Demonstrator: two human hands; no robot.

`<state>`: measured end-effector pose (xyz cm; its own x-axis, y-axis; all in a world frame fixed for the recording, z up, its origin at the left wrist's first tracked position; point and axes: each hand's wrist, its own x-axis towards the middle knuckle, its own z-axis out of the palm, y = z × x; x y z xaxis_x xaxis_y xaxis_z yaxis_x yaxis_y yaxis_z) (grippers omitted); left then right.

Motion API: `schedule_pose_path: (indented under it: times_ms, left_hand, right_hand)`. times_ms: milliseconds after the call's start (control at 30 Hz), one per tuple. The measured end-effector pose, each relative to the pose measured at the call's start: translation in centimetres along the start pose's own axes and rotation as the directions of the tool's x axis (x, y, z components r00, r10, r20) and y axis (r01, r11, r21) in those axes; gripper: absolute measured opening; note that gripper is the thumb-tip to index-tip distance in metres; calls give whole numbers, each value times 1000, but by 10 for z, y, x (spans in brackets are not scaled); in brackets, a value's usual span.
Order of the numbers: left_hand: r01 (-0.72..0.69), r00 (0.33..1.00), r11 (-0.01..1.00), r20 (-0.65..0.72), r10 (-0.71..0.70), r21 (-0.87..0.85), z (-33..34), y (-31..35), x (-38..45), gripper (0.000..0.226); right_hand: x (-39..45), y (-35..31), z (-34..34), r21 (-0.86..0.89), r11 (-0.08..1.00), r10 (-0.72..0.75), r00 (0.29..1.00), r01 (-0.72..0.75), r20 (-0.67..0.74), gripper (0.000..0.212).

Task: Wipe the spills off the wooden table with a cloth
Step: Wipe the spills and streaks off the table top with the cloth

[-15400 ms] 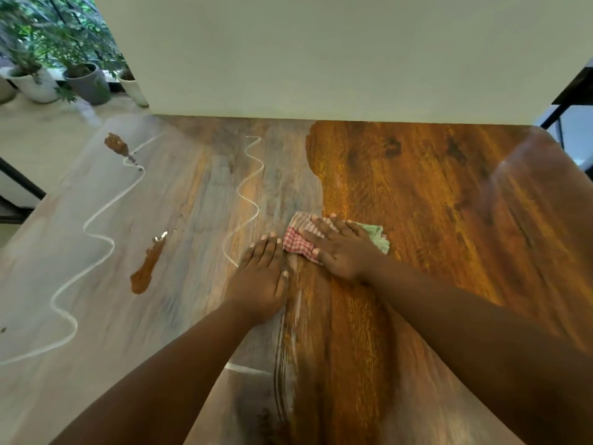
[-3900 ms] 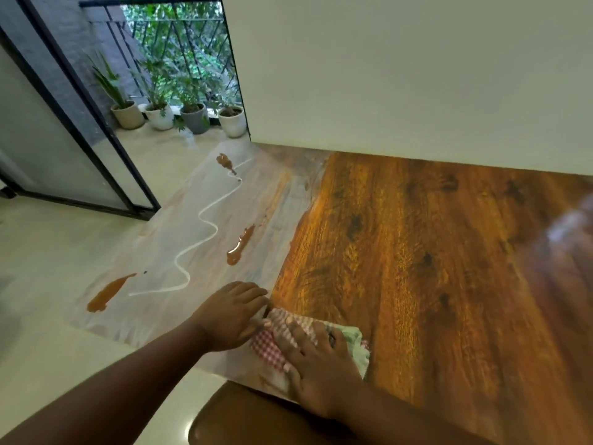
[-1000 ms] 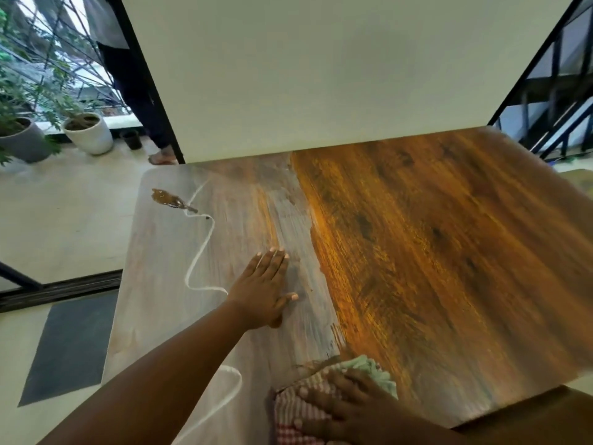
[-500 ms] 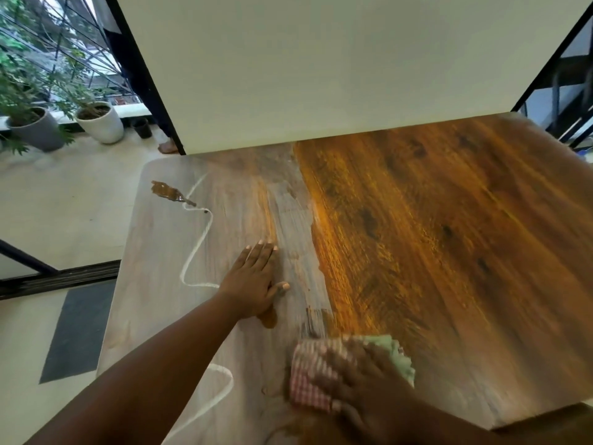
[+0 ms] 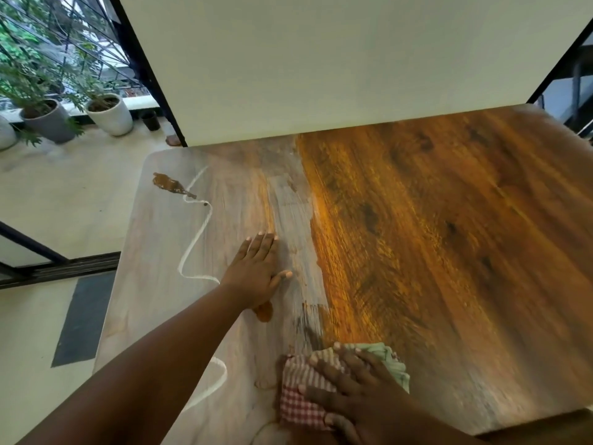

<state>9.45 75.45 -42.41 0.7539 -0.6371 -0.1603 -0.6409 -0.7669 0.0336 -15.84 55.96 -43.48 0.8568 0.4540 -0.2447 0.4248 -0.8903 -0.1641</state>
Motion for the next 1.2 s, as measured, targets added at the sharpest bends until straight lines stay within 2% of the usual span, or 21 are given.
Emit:
schedule_pose_path:
  times_ms: [100, 233, 367, 667, 967, 1200]
  left_hand:
    - [-34, 999, 999, -13, 34, 26, -3, -5, 4, 79]
    - [-14, 1000, 1000, -17, 14, 6, -6, -20, 9, 77]
    - [-24, 1000, 1000, 1, 24, -8, -7, -37, 13, 71]
    - [-42, 999, 999, -1, 42, -11, -5, -68, 32, 69]
    - [10, 1000, 1000, -27, -10, -13, -3, -97, 50, 68]
    - [32, 998, 998, -46, -34, -47, -2, -109, 71, 78]
  right_hand:
    - [21, 0, -16, 24, 995, 93, 995, -92, -34, 50]
    - [47, 7, -32, 29, 981, 193, 980, -194, 40, 50]
    - [72, 24, -31, 78, 982, 175, 985, -174, -2, 50]
    - [124, 50, -47, 68, 963, 262, 965, -261, -7, 50]
    - [155, 71, -53, 57, 965, 259, 965, -257, -33, 50]
    - [179, 88, -65, 27, 970, 241, 970, -240, -39, 50]
